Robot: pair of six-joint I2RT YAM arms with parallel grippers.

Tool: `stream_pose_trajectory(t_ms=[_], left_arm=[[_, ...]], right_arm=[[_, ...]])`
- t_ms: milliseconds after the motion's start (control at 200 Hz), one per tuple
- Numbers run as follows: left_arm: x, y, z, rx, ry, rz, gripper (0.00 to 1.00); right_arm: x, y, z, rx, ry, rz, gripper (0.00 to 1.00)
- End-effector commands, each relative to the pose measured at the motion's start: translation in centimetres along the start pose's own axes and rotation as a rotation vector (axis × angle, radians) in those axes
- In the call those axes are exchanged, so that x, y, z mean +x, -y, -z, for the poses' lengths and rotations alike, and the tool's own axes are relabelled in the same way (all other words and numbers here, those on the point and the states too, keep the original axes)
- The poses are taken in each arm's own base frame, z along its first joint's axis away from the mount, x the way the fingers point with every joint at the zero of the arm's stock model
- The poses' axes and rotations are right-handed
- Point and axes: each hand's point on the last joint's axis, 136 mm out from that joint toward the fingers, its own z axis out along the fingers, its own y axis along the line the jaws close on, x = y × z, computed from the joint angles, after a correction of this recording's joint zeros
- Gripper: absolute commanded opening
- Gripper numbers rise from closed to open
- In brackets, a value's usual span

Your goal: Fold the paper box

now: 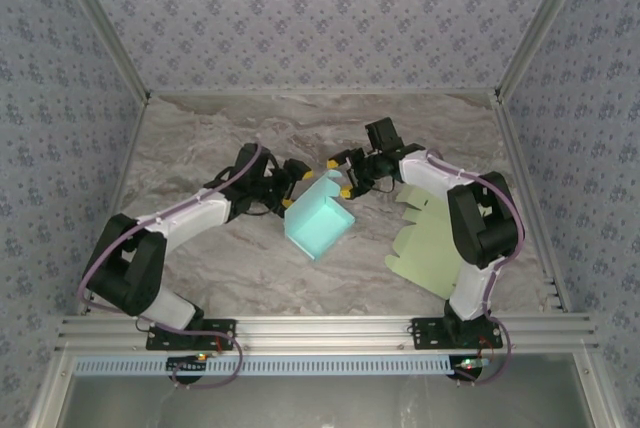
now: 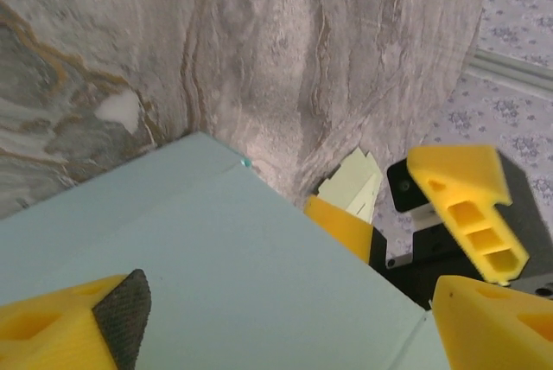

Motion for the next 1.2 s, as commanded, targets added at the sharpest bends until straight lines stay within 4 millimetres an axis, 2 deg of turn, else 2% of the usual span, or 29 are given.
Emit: stream_pose_trajectory(t_ms=[0,70,175,300,430,535,620,864,959,1059,1079,1129,1194], left_arm=[[-2.9,-1.7,1.2,-0.039,0.065,0.071,0.94],[-4.0,-2.2,2.8,-0.048,0.108,0.008,0.99],[-4.4,-1.6,5.7,-0.071,0.166,-0.225,0.99],[-3.0,0.1,8.5,-0.073,0.178,-0.527,0.99],[-0.2,2.3,10.7,-0.071,0.237,-0.866,0.99],[3.1,3.4,10.5,-0.101,0.206,-1.133,0.93],[4.6,2.9,9.4,-0.177,0.147,-1.274,0.87],[3.9,0.8,7.0,-0.524,0.126,-1.528,0.80],[3.6,0.6,5.6,-0.596,0.116,-1.619,0.67],[3.4,0.1,5.1,-0.657,0.070,-1.675,0.35],[3.4,0.2,5.1,-0.654,0.070,-1.689,0.30],[3.2,0.5,5.2,-0.651,0.087,-1.722,0.23],[3.1,1.9,5.0,-0.605,0.149,-1.795,0.11]], right_arm=[[-1.0,-0.6,2.0,0.022,0.053,0.109,0.68],[-1.6,-0.9,3.1,0.057,0.066,0.246,0.70],[-2.1,-1.5,4.8,0.088,0.100,0.486,0.70],[-2.6,-1.8,7.0,0.147,0.180,0.797,0.70],[-3.3,-1.9,9.1,0.186,0.262,0.990,0.69],[-3.0,-2.1,10.0,0.215,0.279,1.122,0.69],[-2.7,-2.1,10.4,0.229,0.283,1.214,0.70],[-2.2,-2.2,10.7,0.245,0.288,1.294,0.70],[-1.8,-2.7,10.7,0.236,0.288,1.309,0.70],[-1.4,-2.7,10.7,0.233,0.272,1.312,0.70],[-1.3,-2.6,10.8,0.232,0.265,1.312,0.69],[-1.0,-2.5,10.8,0.232,0.249,1.318,0.69],[-0.7,-2.3,10.9,0.236,0.235,1.319,0.69]])
